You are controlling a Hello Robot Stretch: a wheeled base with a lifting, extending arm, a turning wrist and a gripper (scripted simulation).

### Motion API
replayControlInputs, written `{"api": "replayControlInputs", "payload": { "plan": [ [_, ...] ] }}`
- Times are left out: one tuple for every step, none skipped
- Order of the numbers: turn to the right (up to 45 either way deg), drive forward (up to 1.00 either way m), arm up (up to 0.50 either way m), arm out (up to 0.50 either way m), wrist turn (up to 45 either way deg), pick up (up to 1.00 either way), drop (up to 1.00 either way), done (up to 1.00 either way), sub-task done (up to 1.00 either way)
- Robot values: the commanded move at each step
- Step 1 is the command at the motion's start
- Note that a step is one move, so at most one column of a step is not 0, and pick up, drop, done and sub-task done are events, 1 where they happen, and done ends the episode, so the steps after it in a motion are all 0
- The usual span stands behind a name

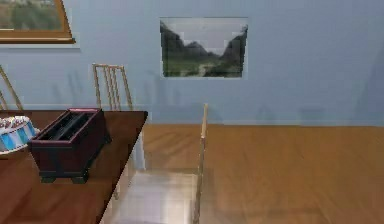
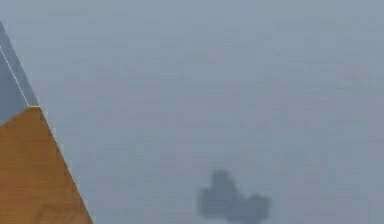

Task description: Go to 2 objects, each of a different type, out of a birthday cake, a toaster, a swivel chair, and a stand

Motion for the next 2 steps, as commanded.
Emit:
{"api": "replayControlInputs", "payload": {
  "plan": [
    [-45.0,0.00,0.00,0.00,0.0,0.00,0.00,0.00,0.00],
    [0.0,0.00,0.00,0.00,0.0,0.00,0.00,1.00,0.00]
  ]
}}
